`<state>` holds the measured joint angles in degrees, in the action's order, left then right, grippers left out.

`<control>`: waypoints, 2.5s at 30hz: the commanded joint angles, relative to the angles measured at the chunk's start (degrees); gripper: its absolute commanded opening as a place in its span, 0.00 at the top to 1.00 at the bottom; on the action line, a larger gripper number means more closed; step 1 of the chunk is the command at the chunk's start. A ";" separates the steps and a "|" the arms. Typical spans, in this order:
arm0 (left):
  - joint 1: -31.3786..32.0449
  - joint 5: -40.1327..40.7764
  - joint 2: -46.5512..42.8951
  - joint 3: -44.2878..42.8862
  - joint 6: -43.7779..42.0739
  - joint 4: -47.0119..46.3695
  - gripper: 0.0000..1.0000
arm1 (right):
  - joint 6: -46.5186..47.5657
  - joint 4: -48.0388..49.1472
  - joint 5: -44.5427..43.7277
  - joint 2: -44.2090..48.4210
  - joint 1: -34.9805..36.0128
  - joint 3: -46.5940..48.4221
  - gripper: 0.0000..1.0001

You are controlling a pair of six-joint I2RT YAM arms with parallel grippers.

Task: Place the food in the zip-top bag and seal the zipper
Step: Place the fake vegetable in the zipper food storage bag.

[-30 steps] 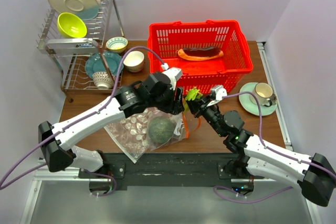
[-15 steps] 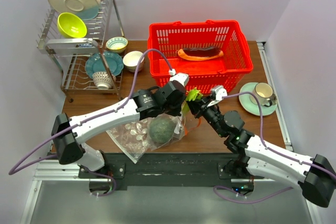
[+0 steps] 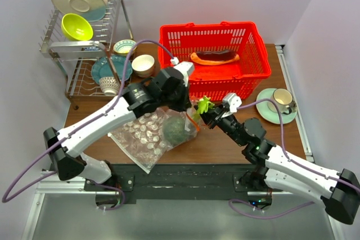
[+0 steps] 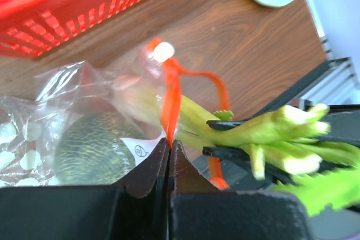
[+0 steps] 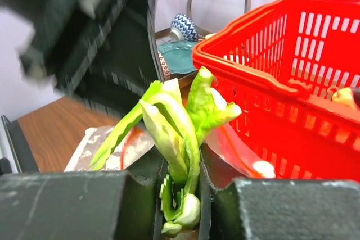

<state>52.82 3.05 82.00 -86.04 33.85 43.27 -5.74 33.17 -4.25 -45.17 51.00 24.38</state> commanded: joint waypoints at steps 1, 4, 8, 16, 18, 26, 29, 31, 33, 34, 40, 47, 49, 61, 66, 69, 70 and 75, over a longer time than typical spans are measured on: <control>-2.63 -7.35 -5.35 -2.20 -1.76 -5.65 1.00 | 2.83 -4.95 2.14 -0.71 0.32 1.81 1.00; -2.90 -7.79 -5.97 -2.03 -2.38 -6.26 1.00 | 3.63 -9.78 4.08 -2.02 0.32 3.91 0.70; -3.07 -9.20 -6.23 -0.54 -3.00 -8.11 1.00 | 3.89 -15.40 9.69 -2.29 0.41 9.44 0.58; -3.60 -9.99 -6.59 2.63 -3.70 -10.92 1.00 | 0.04 -29.55 16.82 -1.42 0.33 21.40 0.21; -3.77 -10.17 -6.59 3.42 -3.87 -11.27 1.00 | -1.72 -32.62 15.59 -0.45 0.33 25.00 0.12; -4.13 -16.05 -6.15 7.29 -4.31 -16.72 1.00 | -7.88 -50.03 0.36 -1.42 0.32 43.00 0.04; -4.04 -17.46 -6.15 7.82 -4.40 -17.60 1.00 | -7.45 -56.53 -11.33 -1.33 0.32 46.54 0.09; -4.13 -17.81 -6.15 7.64 -4.58 -17.43 1.00 | -7.62 -62.33 -17.34 -2.72 0.32 48.47 0.23; -4.13 -17.64 -6.50 7.29 -4.84 -16.81 1.00 | -8.84 -69.59 -22.44 -4.92 0.24 49.71 0.27; -4.13 -17.55 -6.59 7.03 -4.84 -16.29 1.00 | -9.46 -71.99 -22.82 -7.54 0.24 50.32 0.29; -4.21 -15.71 -7.90 5.62 -5.63 -13.65 1.00 | -12.98 -77.99 -12.22 -12.66 0.24 44.37 0.26; -4.30 -14.91 -8.52 5.36 -5.46 -13.12 1.00 | -17.20 -76.32 -7.17 -13.45 0.24 39.34 0.31; -4.39 -14.74 -8.61 5.36 -5.28 -13.03 1.00 | -18.43 -76.67 -6.83 -14.95 0.24 38.20 0.33; -4.74 -12.81 -9.93 4.83 -5.19 -10.75 1.00 | -21.07 -70.25 -4.00 -19.25 0.24 33.78 1.00; -5.35 -10.35 -9.14 4.65 -6.16 -5.15 1.00 | -19.23 -78.42 -10.77 -16.36 0.24 45.99 1.00; -6.32 -8.15 -7.12 3.60 -7.47 0.91 1.00 | -18.17 -85.18 -13.15 -17.23 0.24 57.51 1.00; -6.58 -7.71 -6.85 3.60 -7.91 1.90 1.00 | -17.99 -86.59 -13.50 -17.67 0.32 61.97 1.00; -8.60 -8.58 -6.41 2.55 -10.46 5.24 1.00 | -19.13 -88.80 -14.04 -20.04 0.24 63.16 1.00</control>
<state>45.80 -6.39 75.16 -80.31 26.98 43.24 -24.67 -51.44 -15.40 -63.99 51.18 87.35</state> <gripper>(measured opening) 0.019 0.011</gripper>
